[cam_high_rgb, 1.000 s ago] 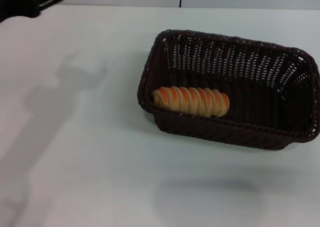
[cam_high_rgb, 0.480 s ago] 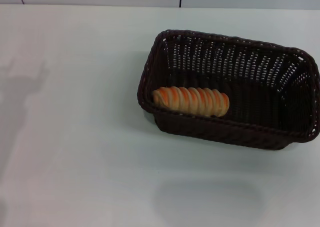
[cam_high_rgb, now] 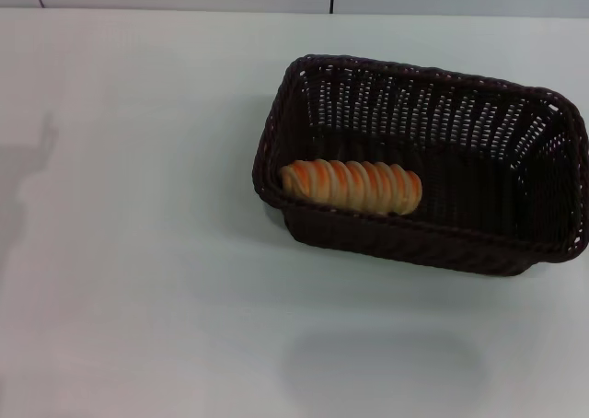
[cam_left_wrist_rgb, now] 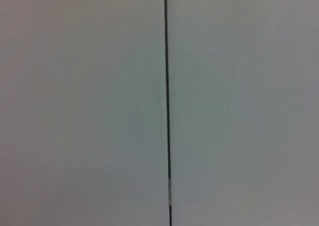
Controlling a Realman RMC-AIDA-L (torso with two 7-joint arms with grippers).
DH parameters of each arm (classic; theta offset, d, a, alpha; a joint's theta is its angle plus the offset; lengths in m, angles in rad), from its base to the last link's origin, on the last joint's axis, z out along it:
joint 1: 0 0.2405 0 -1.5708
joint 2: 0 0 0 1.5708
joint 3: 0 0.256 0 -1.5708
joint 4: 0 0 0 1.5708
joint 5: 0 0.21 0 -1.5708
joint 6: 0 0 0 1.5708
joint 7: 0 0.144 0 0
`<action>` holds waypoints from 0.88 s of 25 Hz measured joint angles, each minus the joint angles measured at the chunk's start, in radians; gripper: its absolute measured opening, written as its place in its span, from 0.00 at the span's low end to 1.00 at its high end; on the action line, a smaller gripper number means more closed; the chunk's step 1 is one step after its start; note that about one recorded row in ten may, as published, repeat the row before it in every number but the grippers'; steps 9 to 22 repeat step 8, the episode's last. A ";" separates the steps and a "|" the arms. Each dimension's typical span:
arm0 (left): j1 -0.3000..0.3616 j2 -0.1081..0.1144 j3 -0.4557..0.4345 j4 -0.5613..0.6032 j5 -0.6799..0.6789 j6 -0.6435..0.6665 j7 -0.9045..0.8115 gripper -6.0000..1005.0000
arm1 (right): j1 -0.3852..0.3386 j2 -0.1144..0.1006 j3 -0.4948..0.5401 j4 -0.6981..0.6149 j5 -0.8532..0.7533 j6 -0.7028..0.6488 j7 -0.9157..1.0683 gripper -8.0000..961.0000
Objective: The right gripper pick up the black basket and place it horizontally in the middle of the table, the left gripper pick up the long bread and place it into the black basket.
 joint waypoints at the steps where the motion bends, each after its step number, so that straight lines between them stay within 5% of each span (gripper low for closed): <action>1: -0.001 0.000 -0.002 0.000 0.000 0.000 -0.001 0.81 | -0.012 0.012 -0.015 -0.010 0.000 -0.007 -0.058 0.49; 22: -0.004 -0.003 -0.010 -0.013 0.000 -0.004 -0.003 0.81 | -0.053 0.015 -0.066 -0.029 0.004 -0.066 -0.113 0.49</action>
